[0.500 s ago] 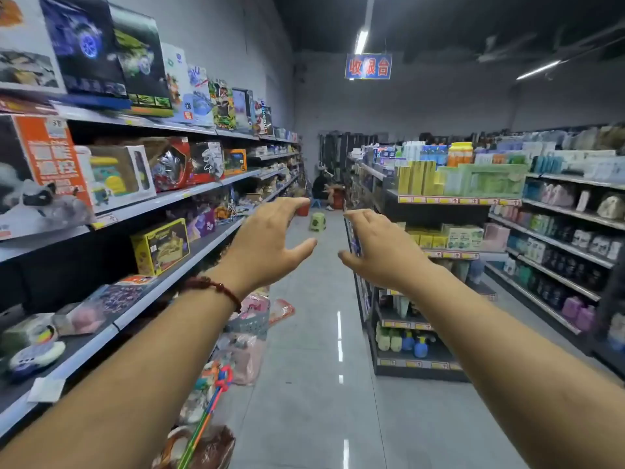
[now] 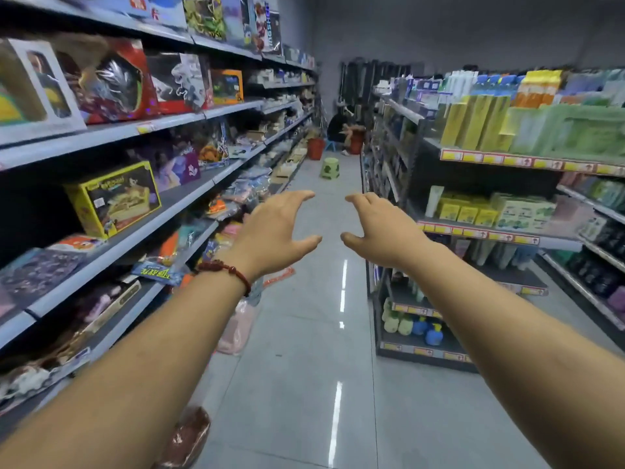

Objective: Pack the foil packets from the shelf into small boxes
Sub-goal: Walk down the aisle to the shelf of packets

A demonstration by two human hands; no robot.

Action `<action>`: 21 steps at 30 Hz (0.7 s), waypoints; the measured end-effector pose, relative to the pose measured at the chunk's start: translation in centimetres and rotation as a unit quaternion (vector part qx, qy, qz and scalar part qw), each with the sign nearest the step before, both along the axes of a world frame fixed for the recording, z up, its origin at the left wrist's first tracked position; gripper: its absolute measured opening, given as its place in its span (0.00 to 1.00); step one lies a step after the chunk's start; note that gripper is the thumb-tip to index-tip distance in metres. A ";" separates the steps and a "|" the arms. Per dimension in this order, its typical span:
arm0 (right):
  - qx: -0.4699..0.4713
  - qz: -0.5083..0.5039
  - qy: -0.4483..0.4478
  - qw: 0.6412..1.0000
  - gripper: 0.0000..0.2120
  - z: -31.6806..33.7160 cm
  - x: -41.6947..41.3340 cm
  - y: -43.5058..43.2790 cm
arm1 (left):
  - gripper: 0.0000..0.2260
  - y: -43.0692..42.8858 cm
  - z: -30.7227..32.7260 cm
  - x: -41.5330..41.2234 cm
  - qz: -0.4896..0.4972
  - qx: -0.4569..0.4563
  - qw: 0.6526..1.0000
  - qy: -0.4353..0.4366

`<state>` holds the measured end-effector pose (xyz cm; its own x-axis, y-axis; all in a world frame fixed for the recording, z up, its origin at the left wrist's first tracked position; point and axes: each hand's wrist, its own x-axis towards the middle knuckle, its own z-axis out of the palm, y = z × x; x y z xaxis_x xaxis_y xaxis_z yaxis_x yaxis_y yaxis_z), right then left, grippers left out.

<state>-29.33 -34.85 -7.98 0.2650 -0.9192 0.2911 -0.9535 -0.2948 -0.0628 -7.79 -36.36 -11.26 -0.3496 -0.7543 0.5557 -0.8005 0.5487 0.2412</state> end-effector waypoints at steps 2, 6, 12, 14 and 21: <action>0.023 -0.005 0.001 1.000 0.35 -2.7 0.6 -5.6 | 0.33 -5.3 -2.6 0.5 0.010 0.017 1.000 0.009; 0.073 -0.001 -0.011 0.997 0.35 -8.1 2.4 -18.0 | 0.34 -16.9 -7.2 1.9 0.015 0.058 0.998 0.008; 0.135 -0.028 -0.016 0.990 0.35 -12.5 3.9 -35.1 | 0.33 -34.2 -11.5 3.4 0.021 0.145 0.989 0.007; 0.135 -0.033 -0.026 0.990 0.35 -13.0 3.6 -40.4 | 0.33 -39.8 -12.5 3.2 0.011 0.158 0.987 -0.016; 0.175 -0.035 -0.034 0.983 0.35 -16.5 1.0 -58.0 | 0.32 -57.4 -16.7 1.3 -0.006 0.184 0.982 -0.048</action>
<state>-28.36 -92.85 -24.52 0.1881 -0.9816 -0.0314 -0.9608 -0.1773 -0.2133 -6.50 -93.76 -27.96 -0.3969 -0.8932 0.2115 -0.8230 0.4483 0.3488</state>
